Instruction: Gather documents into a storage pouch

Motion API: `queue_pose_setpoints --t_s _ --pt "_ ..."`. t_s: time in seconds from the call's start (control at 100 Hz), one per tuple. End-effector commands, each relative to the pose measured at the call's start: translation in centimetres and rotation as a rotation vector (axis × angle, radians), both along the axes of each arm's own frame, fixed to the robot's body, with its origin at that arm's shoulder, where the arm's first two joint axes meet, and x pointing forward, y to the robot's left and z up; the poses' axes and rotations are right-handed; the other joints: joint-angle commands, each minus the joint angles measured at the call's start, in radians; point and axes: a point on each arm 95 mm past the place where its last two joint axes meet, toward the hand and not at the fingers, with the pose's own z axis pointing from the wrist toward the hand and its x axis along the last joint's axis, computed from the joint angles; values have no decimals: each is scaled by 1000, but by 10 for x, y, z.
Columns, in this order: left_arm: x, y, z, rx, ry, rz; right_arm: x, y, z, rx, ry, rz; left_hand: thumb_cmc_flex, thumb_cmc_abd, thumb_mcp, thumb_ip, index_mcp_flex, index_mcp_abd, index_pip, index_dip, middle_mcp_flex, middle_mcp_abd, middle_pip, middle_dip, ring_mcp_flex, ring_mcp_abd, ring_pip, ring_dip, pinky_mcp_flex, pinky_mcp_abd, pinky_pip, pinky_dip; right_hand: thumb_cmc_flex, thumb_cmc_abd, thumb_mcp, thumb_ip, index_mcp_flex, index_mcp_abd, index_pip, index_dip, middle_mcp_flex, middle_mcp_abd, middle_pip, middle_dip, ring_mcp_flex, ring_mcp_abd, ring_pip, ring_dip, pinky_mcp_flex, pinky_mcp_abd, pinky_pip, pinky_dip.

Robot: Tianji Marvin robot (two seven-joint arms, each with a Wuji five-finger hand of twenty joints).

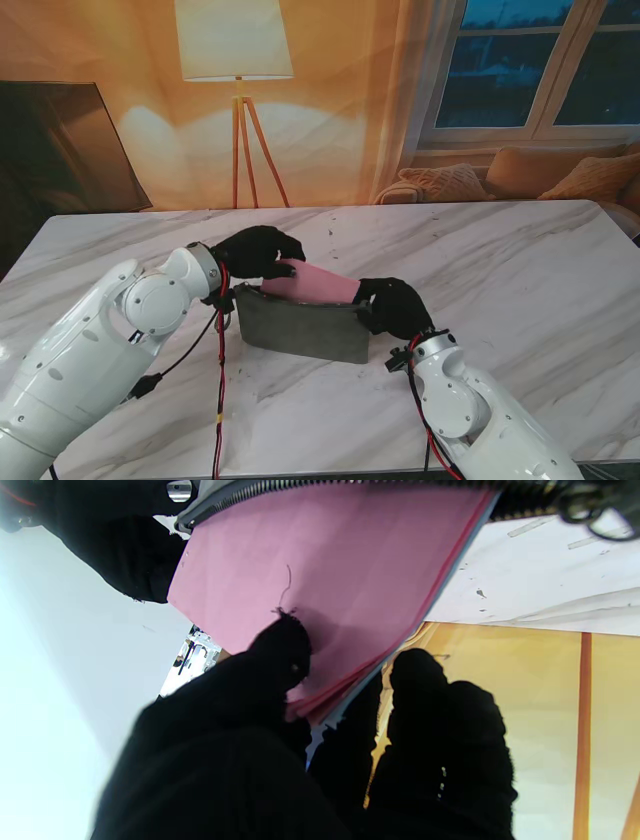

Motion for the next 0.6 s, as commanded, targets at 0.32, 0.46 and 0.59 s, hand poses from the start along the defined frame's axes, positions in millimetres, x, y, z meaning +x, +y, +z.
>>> queue_pose_setpoints --t_s 0.32,0.46,0.59 --pt "-4 6 -8 -49 61 58 -1 1 -3 -4 18 5 71 -35 125 -56 75 -53 208 37 259 27 127 -236 346 98 88 -154 378 64 246 -152 -8 29 12 16 47 -8 28 -7 -11 -11 -5 5 2 -15 13 12 -13 -8 27 -14" --pt "-6 7 -12 -141 80 125 -2 1 -3 -5 23 9 75 -22 138 -67 78 -61 225 123 269 41 150 -243 377 102 117 -164 422 72 292 -201 -42 35 1 12 12 -6 -5 -32 -30 -15 -6 4 -8 -17 11 20 -27 -7 26 -14" --pt "-11 5 -17 -211 113 172 -2 1 -3 -2 20 2 70 -35 163 -77 90 -56 221 147 300 55 133 -281 421 111 111 -205 489 81 342 -267 -86 37 -1 7 -32 1 -28 -48 -54 -15 0 -2 -19 -13 8 50 -43 -5 30 -8"
